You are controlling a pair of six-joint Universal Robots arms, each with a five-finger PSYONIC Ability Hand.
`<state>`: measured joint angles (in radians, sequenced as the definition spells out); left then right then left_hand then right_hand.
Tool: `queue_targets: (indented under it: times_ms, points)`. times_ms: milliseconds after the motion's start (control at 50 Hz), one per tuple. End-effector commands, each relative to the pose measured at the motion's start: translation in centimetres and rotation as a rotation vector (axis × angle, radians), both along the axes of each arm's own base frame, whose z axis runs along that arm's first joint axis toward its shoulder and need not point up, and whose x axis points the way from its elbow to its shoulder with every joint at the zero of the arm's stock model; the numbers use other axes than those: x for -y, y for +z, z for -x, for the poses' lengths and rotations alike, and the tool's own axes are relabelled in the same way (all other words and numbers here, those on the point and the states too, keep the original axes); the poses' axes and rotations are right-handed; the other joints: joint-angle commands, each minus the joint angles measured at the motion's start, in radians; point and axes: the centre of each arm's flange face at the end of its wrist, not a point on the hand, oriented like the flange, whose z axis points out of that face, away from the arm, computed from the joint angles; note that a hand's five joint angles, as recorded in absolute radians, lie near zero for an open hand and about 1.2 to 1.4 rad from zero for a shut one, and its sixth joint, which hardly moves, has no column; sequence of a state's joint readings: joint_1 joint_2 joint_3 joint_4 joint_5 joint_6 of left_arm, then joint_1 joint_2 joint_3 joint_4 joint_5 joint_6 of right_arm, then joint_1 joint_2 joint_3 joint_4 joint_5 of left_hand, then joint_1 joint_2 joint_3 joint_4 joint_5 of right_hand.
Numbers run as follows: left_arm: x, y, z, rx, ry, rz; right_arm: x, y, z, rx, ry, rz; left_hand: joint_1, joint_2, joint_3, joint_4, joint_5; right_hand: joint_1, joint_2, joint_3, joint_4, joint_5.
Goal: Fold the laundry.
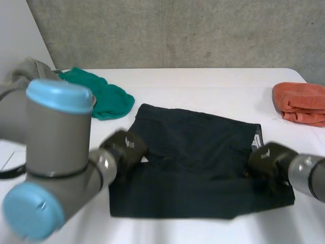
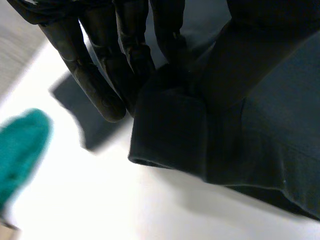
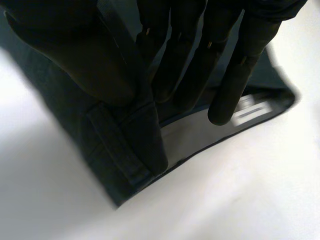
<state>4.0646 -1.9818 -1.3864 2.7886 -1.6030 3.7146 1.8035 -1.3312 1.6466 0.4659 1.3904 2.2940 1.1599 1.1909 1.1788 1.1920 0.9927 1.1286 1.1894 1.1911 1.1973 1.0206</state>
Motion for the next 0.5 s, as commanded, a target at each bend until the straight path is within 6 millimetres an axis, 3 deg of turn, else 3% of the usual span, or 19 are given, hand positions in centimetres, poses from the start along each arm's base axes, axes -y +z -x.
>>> queue_targets:
  times_ms: [20, 140, 220, 240, 260, 280, 300, 320, 440, 500]
  points:
    - [8.5, 2.5, 3.7, -0.152, 0.023, 0.301, 6.2, 1.4, -1.5, 0.179, -0.173, 0.266, 0.236, 0.205, 0.217, 0.204, 0.229, 0.268, 0.207, 0.205, 0.199, 0.201]
    - [14.9, 4.1, 6.2, -0.242, 0.051, 0.536, 11.2, 0.8, -3.4, 0.272, -0.233, 0.506, 0.236, 0.205, 0.217, 0.204, 0.229, 0.268, 0.207, 0.205, 0.199, 0.201]
    - [17.3, 2.0, 7.6, -0.246, 0.054, 0.576, 13.9, -1.2, -5.0, 0.284, -0.192, 0.624, 0.236, 0.205, 0.217, 0.204, 0.229, 0.268, 0.207, 0.205, 0.199, 0.201]
    - [17.8, 0.7, 8.1, -0.245, 0.049, 0.563, 14.4, -1.9, -5.3, 0.28, -0.18, 0.642, 0.236, 0.205, 0.217, 0.204, 0.229, 0.268, 0.207, 0.205, 0.199, 0.201]
    - [17.9, 0.1, 8.4, -0.245, 0.045, 0.555, 15.3, -3.2, -5.8, 0.266, -0.163, 0.676, 0.236, 0.205, 0.217, 0.204, 0.229, -0.407, -0.468, -0.47, -0.476, -0.474]
    - [18.0, -0.5, 8.5, -0.243, 0.04, 0.547, 15.7, -3.8, -6.1, 0.254, -0.156, 0.691, 0.161, 0.13, 0.142, 0.129, 0.154, -0.757, -0.817, -0.819, -0.825, -0.823]
    - [18.1, -1.0, 8.7, -0.242, 0.036, 0.541, 16.0, -4.4, -6.3, 0.242, -0.149, 0.696, -0.148, -0.179, -0.167, -0.18, -0.155, -0.954, -1.015, -1.017, -1.023, -1.021]
    - [18.1, -2.0, 9.1, -0.238, 0.031, 0.529, 16.4, -5.5, -6.8, 0.209, -0.126, 0.696, -0.985, -1.016, -1.004, -1.017, -0.993, -0.954, -1.015, -1.017, -1.023, -1.021]
    - [17.5, -1.6, 9.3, -0.239, 0.063, 0.534, 16.3, -5.2, -6.5, 0.181, -0.137, 0.644, -0.985, -1.016, -1.004, -1.017, -0.993, -0.954, -1.015, -1.017, -1.023, -1.021]
    - [17.3, -0.5, 8.3, -0.237, 0.1, 0.522, 15.1, -3.5, -5.7, 0.208, -0.168, 0.564, -0.985, -1.016, -1.004, -1.017, -0.993, -0.954, -1.015, -1.017, -1.023, -1.021]
